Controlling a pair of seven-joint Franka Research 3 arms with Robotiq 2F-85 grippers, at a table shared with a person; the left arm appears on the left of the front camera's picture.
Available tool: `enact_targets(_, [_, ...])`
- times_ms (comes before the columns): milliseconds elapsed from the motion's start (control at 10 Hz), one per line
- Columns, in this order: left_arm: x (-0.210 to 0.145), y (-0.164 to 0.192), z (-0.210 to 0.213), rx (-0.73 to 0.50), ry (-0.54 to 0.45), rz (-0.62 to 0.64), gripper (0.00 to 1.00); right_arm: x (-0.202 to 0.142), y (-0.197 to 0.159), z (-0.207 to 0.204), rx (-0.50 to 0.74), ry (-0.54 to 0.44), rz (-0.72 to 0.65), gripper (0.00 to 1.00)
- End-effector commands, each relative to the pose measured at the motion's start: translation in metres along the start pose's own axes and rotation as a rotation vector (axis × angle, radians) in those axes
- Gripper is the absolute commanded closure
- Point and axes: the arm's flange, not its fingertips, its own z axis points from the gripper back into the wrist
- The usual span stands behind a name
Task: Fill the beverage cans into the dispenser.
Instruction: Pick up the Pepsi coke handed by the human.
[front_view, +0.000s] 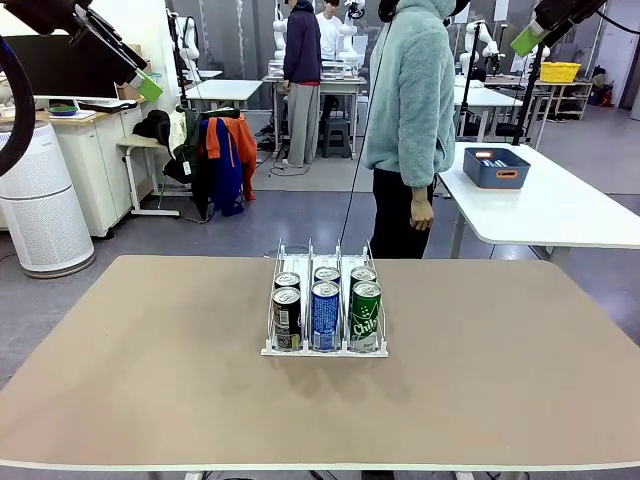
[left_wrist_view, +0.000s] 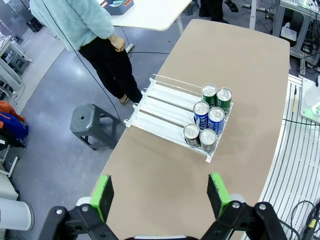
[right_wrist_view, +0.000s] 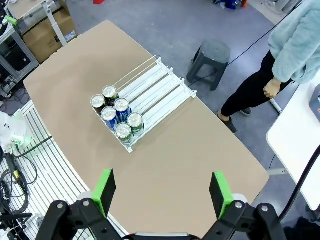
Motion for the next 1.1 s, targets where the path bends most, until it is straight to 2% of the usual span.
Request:
enact_targets(0, [-0.001, 0.000, 0.001, -0.005, 0.003, 0.003, 0.00, 0.000, 0.000, 0.001, 0.000, -0.002, -0.009, 0.00])
enact_targets(300, [0.000, 0.000, 0.000, 0.000, 0.000, 0.000, 0.00, 0.000, 0.000, 0.001, 0.000, -0.002, -0.009, 0.00])
enact_targets(1000, [0.048, 0.001, 0.036, -0.187, -0.069, -0.090, 0.00, 0.000, 0.000, 0.001, 0.000, -0.002, -0.009, 0.00])
